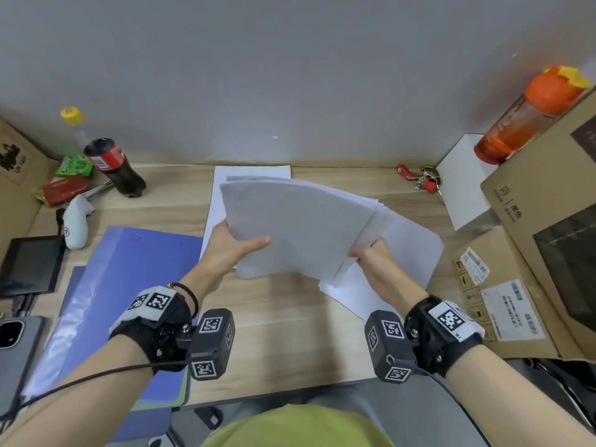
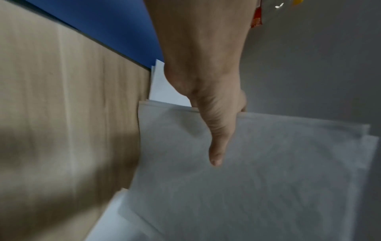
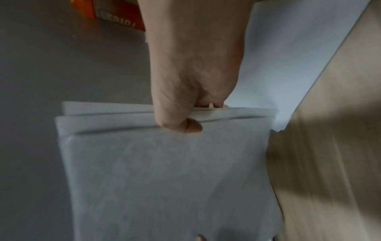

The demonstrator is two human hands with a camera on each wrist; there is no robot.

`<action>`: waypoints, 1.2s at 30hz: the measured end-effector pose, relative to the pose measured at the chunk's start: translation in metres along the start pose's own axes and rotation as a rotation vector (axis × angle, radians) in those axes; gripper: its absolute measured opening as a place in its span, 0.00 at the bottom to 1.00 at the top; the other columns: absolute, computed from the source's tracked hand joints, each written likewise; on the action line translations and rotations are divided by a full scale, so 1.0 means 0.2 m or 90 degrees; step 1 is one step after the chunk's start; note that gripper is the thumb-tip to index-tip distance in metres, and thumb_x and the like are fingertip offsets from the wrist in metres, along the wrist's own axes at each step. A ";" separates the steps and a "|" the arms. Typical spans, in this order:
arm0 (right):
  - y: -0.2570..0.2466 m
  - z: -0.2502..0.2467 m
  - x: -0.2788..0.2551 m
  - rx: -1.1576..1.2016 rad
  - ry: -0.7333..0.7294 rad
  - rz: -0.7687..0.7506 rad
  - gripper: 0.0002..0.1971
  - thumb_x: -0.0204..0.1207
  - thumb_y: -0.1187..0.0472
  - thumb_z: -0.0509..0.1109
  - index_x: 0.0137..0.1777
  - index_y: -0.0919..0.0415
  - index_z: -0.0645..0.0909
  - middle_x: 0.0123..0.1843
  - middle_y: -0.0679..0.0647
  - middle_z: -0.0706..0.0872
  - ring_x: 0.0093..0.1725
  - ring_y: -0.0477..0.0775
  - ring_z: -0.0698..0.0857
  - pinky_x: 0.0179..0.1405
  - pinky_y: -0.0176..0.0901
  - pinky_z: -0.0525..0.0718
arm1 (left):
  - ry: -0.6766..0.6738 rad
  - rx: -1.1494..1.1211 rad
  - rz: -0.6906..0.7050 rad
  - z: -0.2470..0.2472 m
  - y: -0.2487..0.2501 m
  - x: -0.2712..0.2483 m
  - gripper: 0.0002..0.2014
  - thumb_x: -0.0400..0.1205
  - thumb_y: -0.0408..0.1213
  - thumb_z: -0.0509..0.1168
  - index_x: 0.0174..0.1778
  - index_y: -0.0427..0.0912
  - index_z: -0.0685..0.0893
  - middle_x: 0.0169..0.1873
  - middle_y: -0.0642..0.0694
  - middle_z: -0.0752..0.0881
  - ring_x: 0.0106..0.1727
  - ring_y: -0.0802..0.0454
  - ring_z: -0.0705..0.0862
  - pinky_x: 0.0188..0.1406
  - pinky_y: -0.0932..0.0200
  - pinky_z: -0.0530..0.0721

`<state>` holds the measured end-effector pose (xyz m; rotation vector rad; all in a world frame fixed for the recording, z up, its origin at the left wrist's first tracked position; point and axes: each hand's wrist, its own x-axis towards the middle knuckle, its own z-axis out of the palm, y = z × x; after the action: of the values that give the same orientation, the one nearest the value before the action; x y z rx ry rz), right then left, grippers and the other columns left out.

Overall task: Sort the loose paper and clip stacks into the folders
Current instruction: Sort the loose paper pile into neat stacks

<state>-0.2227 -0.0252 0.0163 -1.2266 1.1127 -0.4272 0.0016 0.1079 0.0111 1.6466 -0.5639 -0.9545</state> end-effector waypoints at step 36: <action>0.09 0.10 0.02 -0.062 0.003 0.078 0.17 0.79 0.70 0.54 0.42 0.48 0.78 0.42 0.41 0.81 0.44 0.43 0.76 0.50 0.35 0.71 | 0.000 0.029 -0.097 0.02 -0.02 0.02 0.16 0.80 0.25 0.58 0.61 0.43 0.80 0.48 0.54 0.85 0.49 0.58 0.82 0.41 0.66 0.77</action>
<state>-0.2085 -0.0110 -0.0018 -1.2344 1.2180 -0.2855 -0.0005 0.1032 0.0052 1.7491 -0.4679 -1.0593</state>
